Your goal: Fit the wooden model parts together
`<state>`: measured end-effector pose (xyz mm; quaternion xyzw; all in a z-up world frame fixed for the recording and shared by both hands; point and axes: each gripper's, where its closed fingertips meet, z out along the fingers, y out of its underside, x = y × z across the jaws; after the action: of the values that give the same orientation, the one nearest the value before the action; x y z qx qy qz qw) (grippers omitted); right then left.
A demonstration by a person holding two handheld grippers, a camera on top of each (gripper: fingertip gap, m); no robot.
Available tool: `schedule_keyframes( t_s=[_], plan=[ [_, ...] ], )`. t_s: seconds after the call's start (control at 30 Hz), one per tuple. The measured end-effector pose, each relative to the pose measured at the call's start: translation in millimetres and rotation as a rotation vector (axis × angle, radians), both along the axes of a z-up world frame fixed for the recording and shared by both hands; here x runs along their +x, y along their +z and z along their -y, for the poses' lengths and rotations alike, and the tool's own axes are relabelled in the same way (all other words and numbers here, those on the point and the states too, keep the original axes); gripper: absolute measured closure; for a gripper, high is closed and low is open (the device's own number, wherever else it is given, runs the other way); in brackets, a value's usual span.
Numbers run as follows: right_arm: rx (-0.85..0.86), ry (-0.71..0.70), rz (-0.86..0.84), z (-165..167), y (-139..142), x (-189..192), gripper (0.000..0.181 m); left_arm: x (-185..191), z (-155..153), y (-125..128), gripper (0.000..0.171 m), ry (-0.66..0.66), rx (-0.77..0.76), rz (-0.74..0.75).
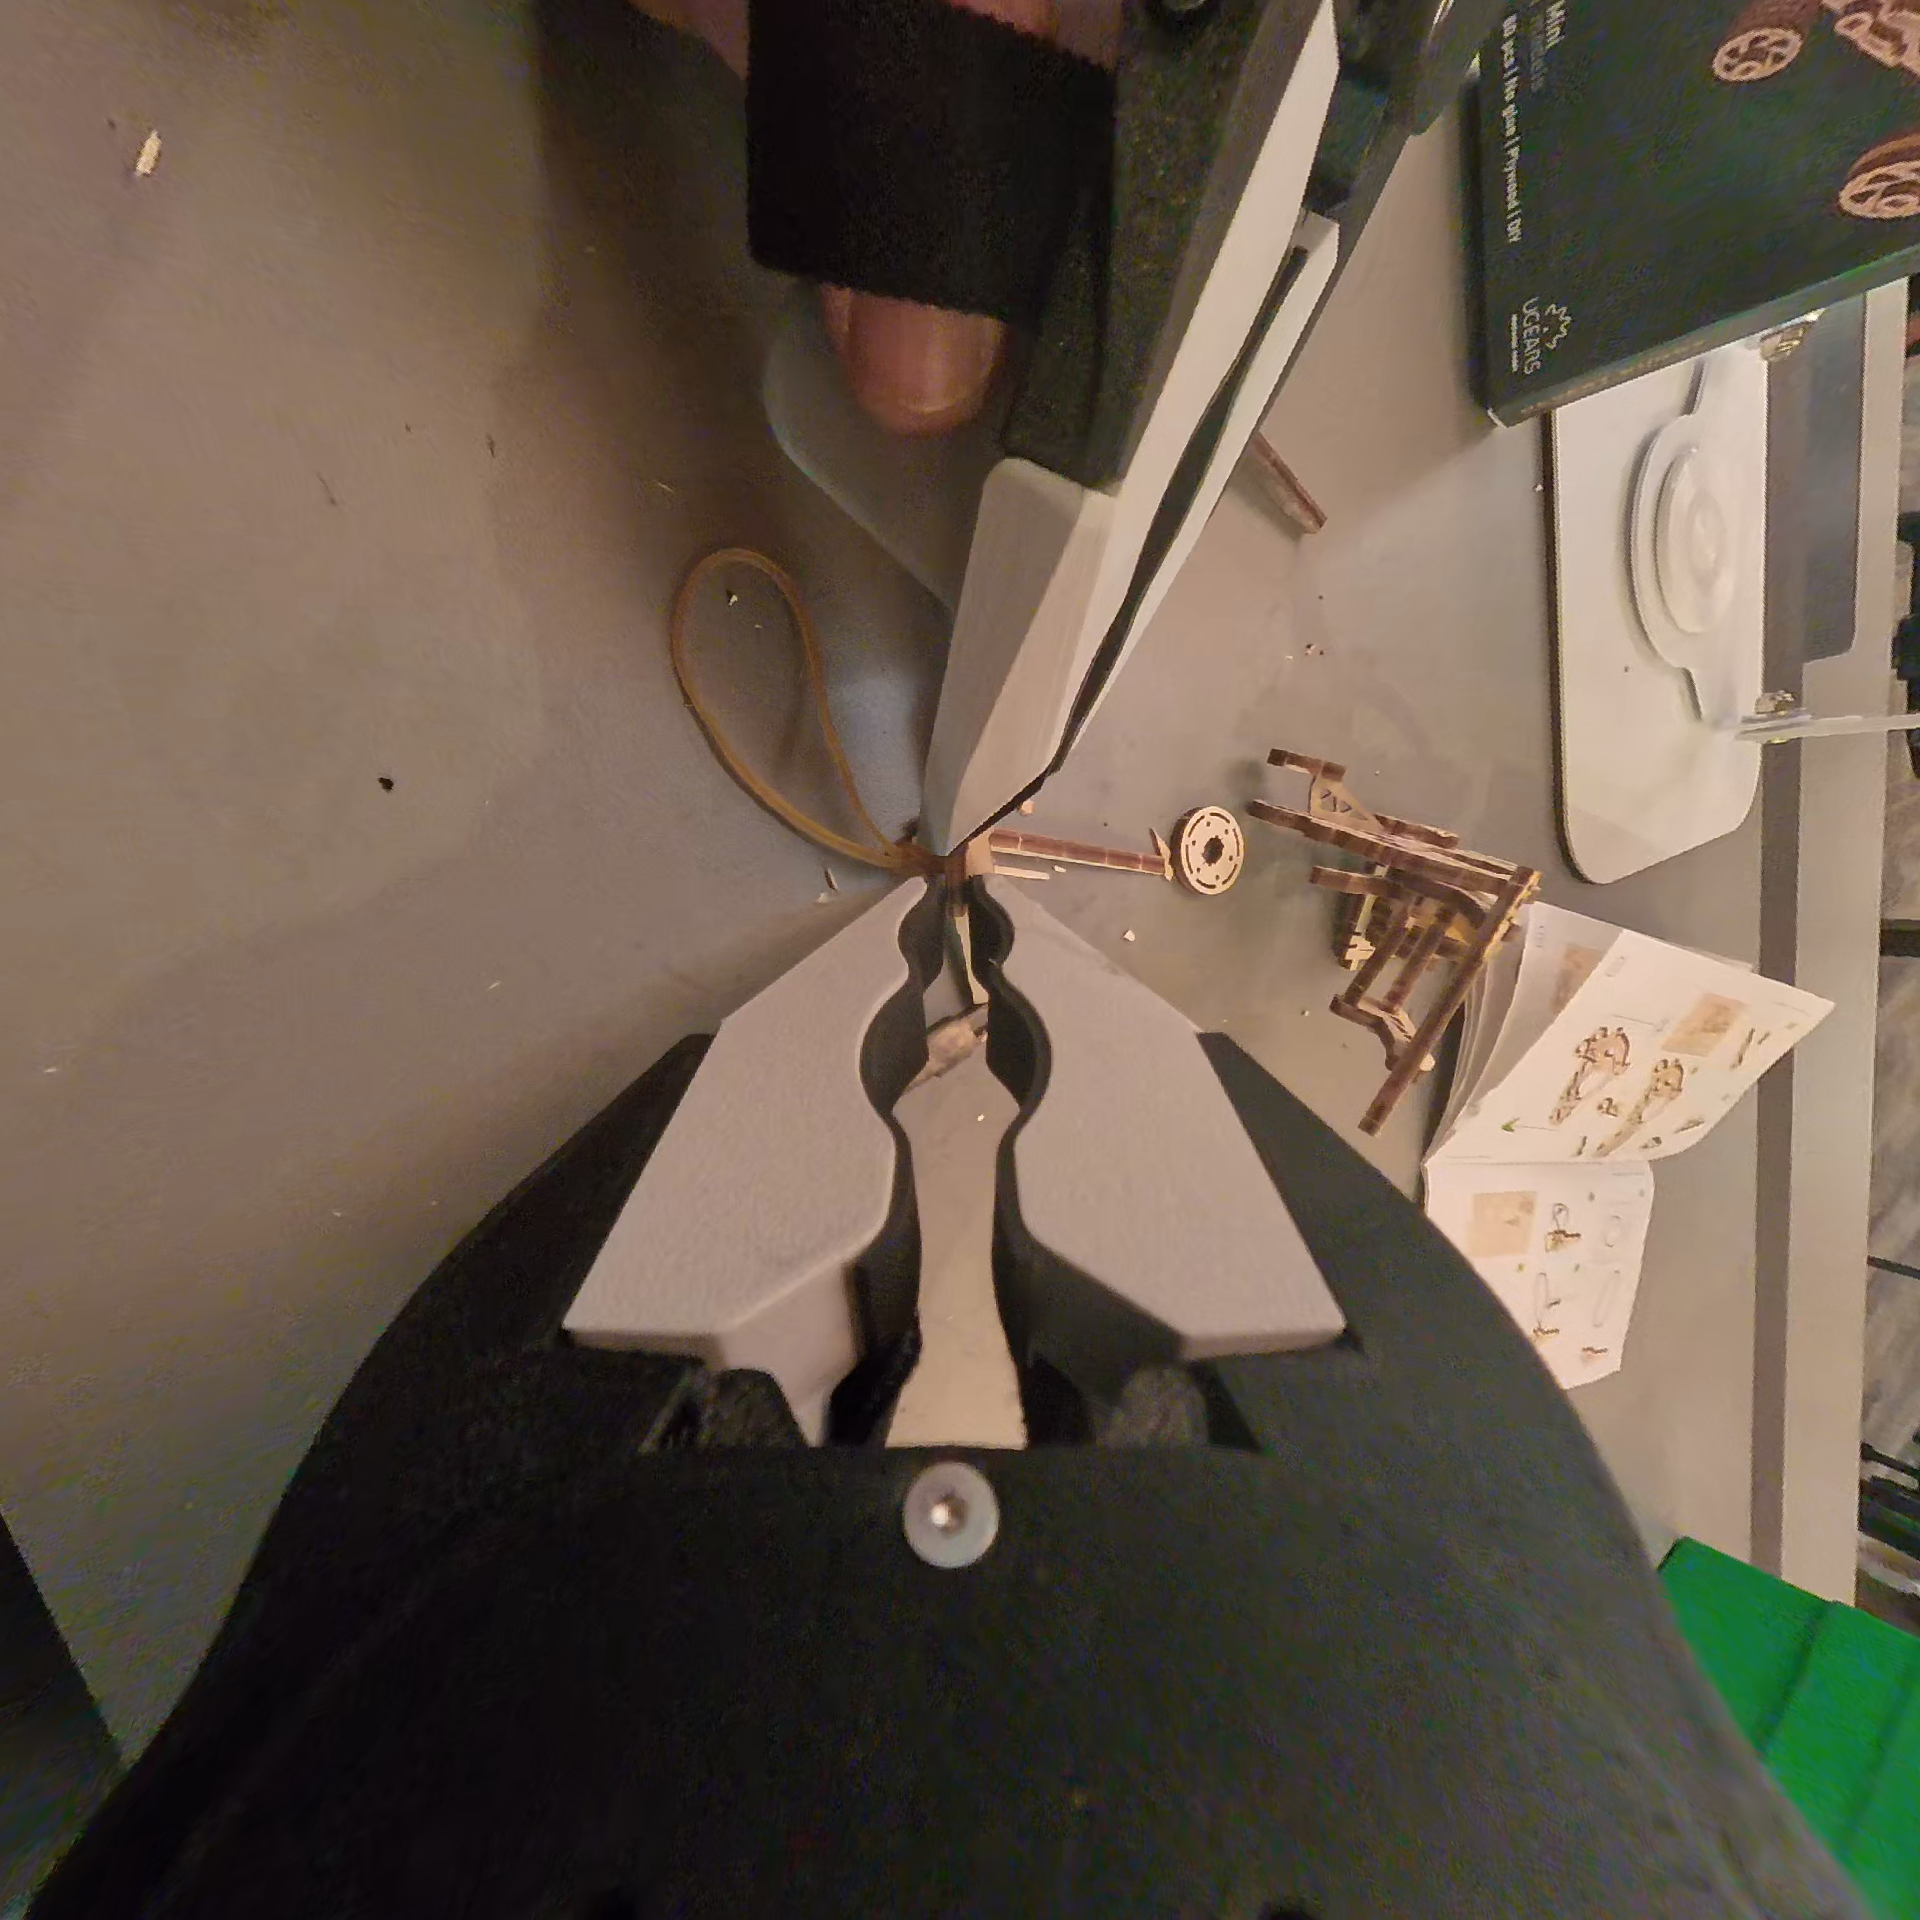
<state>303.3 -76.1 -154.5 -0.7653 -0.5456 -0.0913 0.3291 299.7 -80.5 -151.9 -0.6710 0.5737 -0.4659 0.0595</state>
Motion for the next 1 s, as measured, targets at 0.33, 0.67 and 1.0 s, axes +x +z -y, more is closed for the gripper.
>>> schedule_keyframes(
  t_s=[0.33,0.67,1.0],
  plan=[
    [-0.036,0.007,-0.066,3,0,4,0.181,-1,3,-5,0.169,-0.017,0.032,-0.024],
    [-0.052,-0.008,-0.195,9,12,-5,0.171,-1,3,-5,0.170,-0.020,0.048,-0.023],
    [-0.120,-0.044,-0.339,6,13,-5,0.181,-1,3,-4,0.166,-0.020,0.049,-0.015]
  ],
)
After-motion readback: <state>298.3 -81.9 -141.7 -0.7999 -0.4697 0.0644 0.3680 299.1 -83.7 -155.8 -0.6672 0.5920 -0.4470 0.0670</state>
